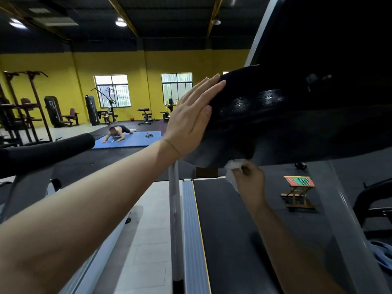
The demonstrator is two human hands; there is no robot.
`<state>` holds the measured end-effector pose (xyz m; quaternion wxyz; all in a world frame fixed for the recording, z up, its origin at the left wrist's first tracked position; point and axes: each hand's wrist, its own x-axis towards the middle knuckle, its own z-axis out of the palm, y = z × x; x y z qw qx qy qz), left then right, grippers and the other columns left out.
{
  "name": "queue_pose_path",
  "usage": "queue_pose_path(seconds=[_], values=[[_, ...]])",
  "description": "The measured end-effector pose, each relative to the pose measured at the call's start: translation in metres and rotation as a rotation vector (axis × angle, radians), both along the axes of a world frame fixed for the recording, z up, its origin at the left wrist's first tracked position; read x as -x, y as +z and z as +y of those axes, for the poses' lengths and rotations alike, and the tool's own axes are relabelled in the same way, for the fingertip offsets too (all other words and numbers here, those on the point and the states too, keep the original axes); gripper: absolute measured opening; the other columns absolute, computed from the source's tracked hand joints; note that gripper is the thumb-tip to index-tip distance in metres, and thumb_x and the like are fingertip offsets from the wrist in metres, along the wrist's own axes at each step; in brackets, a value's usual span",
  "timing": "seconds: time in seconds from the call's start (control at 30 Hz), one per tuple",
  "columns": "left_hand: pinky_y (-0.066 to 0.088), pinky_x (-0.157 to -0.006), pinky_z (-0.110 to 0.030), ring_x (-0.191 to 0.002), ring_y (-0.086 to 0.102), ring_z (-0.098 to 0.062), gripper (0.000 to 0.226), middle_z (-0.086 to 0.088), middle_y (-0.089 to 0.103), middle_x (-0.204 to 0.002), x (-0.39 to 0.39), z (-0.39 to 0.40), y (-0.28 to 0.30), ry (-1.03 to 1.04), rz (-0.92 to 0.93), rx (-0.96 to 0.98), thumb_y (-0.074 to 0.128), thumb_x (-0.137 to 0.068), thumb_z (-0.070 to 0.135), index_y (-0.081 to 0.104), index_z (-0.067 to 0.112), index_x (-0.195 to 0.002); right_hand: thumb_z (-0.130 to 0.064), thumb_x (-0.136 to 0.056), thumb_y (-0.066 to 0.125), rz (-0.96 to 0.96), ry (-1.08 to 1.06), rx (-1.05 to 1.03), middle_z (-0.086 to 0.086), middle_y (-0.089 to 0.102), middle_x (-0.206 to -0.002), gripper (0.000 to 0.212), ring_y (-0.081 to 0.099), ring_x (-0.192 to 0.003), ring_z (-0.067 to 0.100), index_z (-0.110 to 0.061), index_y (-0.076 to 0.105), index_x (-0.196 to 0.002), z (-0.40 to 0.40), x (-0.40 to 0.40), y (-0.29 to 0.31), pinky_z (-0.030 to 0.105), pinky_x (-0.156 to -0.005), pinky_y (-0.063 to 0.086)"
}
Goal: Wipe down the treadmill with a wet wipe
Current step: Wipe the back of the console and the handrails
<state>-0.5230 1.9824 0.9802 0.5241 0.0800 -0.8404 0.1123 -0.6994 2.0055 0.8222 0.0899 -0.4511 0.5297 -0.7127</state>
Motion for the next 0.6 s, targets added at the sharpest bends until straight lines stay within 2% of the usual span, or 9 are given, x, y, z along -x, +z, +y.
queue_pose_path(seconds=[0.03, 0.1, 0.17, 0.27, 0.37, 0.43, 0.5, 0.53, 0.6], values=[[0.032, -0.114, -0.052, -0.146, 0.033, -0.024, 0.049, -0.010, 0.041, -0.154, 0.000, -0.001, 0.000, -0.008, 0.010, 0.001, 0.028, -0.103, 0.021, 0.044, 0.005, -0.146, -0.003, -0.084, 0.069, 0.040, 0.045, 0.071, -0.005, 0.072, -0.090, 0.020, 0.065, -0.085, 0.001, -0.023, 0.072, -0.079, 0.015, -0.013, 0.014, 0.019, -0.081, 0.048], [0.032, -0.114, -0.052, -0.146, 0.034, -0.024, 0.049, -0.009, 0.041, -0.154, 0.002, -0.003, 0.001, -0.015, 0.027, 0.004, 0.029, -0.102, 0.020, 0.045, 0.005, -0.146, 0.001, -0.084, 0.070, 0.173, 0.125, 0.164, -0.018, 0.070, -0.081, 0.028, 0.062, -0.079, -0.007, -0.027, 0.070, -0.080, 0.046, -0.033, 0.052, 0.012, -0.076, 0.045], [0.031, -0.115, -0.052, -0.146, 0.033, -0.025, 0.048, -0.011, 0.040, -0.155, 0.002, -0.005, 0.002, -0.022, -0.001, -0.013, 0.031, -0.101, 0.015, 0.044, 0.004, -0.146, -0.002, -0.084, 0.071, 0.342, 0.128, 0.278, -0.018, 0.069, -0.076, 0.025, 0.060, -0.073, -0.007, -0.027, 0.072, -0.081, 0.071, -0.049, 0.091, 0.012, -0.071, 0.044], [0.026, -0.118, -0.054, -0.148, 0.029, -0.027, 0.048, -0.013, 0.037, -0.157, -0.001, -0.007, 0.006, -0.050, -0.076, -0.071, 0.036, -0.100, 0.009, 0.041, 0.003, -0.148, -0.010, -0.086, 0.071, 0.570, -0.112, 0.397, -0.009, 0.072, -0.083, 0.008, 0.061, -0.073, -0.001, -0.015, 0.076, -0.090, 0.080, -0.057, 0.114, 0.011, -0.070, 0.044], [0.021, -0.120, -0.053, -0.151, 0.022, -0.025, 0.049, -0.012, 0.031, -0.160, -0.010, -0.005, 0.011, -0.079, -0.153, -0.123, 0.035, -0.103, 0.015, 0.037, 0.004, -0.150, -0.010, -0.087, 0.068, 0.659, -0.246, 0.338, 0.000, 0.071, -0.083, 0.008, 0.061, -0.074, 0.009, -0.013, 0.074, -0.091, 0.057, -0.057, 0.083, 0.022, -0.068, 0.046], [0.018, -0.121, -0.053, -0.152, 0.017, -0.024, 0.050, -0.011, 0.027, -0.162, -0.014, -0.005, 0.015, -0.087, -0.208, -0.131, 0.033, -0.103, 0.019, 0.034, 0.005, -0.152, -0.020, -0.090, 0.060, 0.691, -0.219, 0.167, 0.003, 0.071, -0.083, 0.015, 0.065, -0.071, 0.019, -0.015, 0.074, -0.092, 0.024, -0.049, 0.050, 0.030, -0.063, 0.050], [0.017, -0.121, -0.053, -0.153, 0.014, -0.025, 0.051, -0.011, 0.024, -0.163, -0.017, -0.008, 0.018, -0.080, -0.247, -0.124, 0.032, -0.104, 0.020, 0.031, 0.005, -0.153, -0.029, -0.090, 0.051, 0.806, -0.177, -0.003, 0.006, 0.072, -0.079, 0.025, 0.067, -0.066, 0.026, -0.018, 0.073, -0.093, -0.015, -0.040, 0.023, 0.033, -0.057, 0.053], [0.017, -0.121, -0.053, -0.153, 0.013, -0.025, 0.052, -0.011, 0.023, -0.163, -0.018, -0.010, 0.018, -0.069, -0.262, -0.115, 0.031, -0.104, 0.022, 0.030, 0.005, -0.153, -0.029, -0.089, 0.052, 0.869, -0.153, -0.049, 0.008, 0.071, -0.074, 0.023, 0.066, -0.061, 0.029, -0.020, 0.073, -0.092, -0.035, -0.039, 0.012, 0.033, -0.053, 0.053], [0.017, -0.121, -0.054, -0.153, 0.012, -0.026, 0.053, -0.012, 0.021, -0.163, -0.019, -0.011, 0.018, -0.035, -0.284, -0.082, 0.029, -0.104, 0.024, 0.028, 0.004, -0.154, -0.020, -0.076, 0.075, 1.064, -0.152, -0.153, 0.008, 0.066, -0.058, 0.006, 0.060, -0.044, 0.026, -0.021, 0.071, -0.080, -0.066, -0.041, 0.003, 0.026, -0.042, 0.049]])
